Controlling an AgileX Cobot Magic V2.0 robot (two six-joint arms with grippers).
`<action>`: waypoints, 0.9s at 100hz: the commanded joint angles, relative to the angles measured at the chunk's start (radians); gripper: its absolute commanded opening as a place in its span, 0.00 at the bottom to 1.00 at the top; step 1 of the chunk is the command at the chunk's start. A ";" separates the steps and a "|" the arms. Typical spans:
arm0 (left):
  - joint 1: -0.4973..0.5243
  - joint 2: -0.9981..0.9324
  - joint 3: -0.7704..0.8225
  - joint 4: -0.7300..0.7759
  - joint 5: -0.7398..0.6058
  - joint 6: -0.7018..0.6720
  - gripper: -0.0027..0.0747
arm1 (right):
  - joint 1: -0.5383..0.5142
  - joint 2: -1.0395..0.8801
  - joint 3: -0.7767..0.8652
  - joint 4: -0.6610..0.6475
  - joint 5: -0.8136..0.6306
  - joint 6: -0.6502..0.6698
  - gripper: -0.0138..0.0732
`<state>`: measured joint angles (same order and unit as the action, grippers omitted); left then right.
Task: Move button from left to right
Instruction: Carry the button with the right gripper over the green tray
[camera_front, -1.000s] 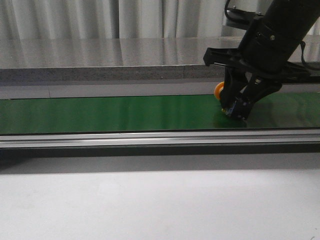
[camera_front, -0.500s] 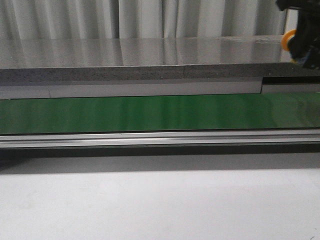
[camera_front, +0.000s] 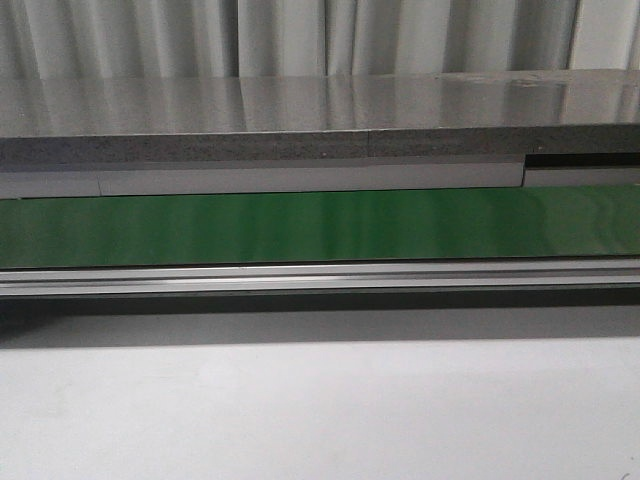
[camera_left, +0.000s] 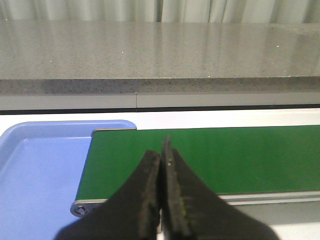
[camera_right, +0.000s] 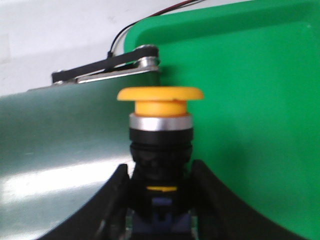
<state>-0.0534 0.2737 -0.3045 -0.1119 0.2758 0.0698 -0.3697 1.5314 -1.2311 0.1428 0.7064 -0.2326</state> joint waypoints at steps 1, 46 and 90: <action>-0.006 0.007 -0.028 -0.013 -0.077 -0.003 0.01 | -0.034 -0.035 -0.036 -0.012 -0.102 -0.031 0.36; -0.006 0.007 -0.028 -0.013 -0.077 -0.003 0.01 | -0.069 0.218 -0.036 -0.096 -0.187 -0.049 0.36; -0.006 0.007 -0.028 -0.013 -0.077 -0.003 0.01 | -0.084 0.301 -0.036 -0.111 -0.198 -0.048 0.36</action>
<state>-0.0534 0.2737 -0.3045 -0.1119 0.2758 0.0698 -0.4435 1.8846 -1.2317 0.0361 0.5481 -0.2694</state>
